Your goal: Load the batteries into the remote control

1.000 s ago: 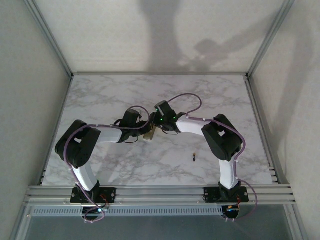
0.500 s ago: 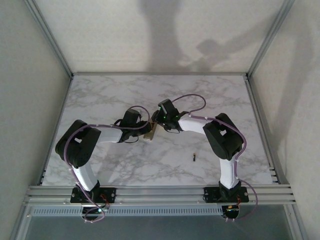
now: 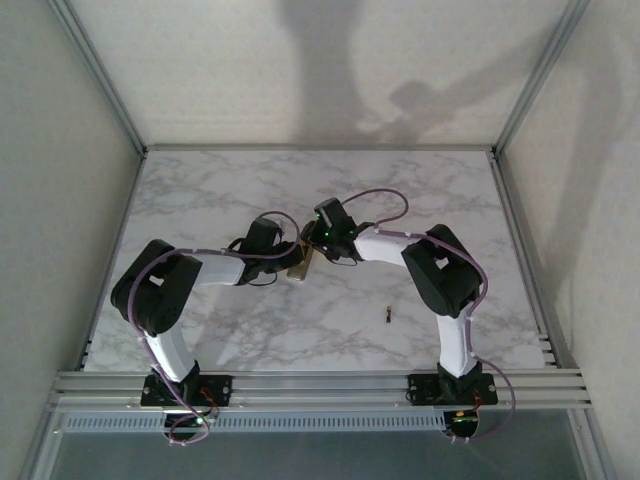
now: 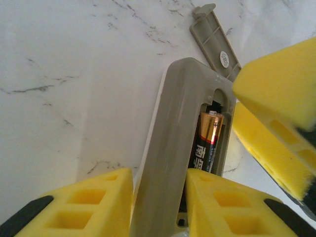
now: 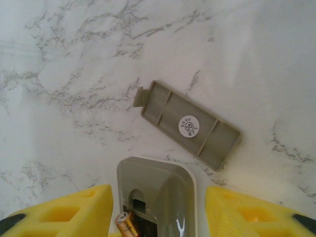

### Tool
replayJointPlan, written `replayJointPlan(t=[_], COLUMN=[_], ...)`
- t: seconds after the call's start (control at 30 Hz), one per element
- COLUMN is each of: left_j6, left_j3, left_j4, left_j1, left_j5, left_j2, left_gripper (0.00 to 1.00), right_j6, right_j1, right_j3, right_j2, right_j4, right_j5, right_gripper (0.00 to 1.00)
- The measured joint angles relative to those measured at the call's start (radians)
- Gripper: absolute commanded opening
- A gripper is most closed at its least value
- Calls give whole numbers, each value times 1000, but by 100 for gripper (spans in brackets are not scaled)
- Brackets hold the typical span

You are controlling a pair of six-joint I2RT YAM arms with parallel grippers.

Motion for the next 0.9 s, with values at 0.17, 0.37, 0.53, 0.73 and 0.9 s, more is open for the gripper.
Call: replayJointPlan(t=[0.17,0.37,0.53,0.73,0.9], left_j6=[0,0,0,-1,0], left_j3=[0,2,6,6,6], left_j4=[0,0,0,3,6], left_j1=[0,0,0,0,0], left_j5=[0,0,-1,-1,0], left_j2=[0,2,6,8,10], left_gripper=[33,32,30,30,28], right_j6=[0,-1,-5,-5,-13], right_j1=[1,3,8,10,10], right_j3=[0,0,0,0,0], right_j2=[9,9,9,9,9], right_j4=[0,0,0,0,0], right_j5=[0,0,4,4,3], right_gripper=[52,52,52,52,52])
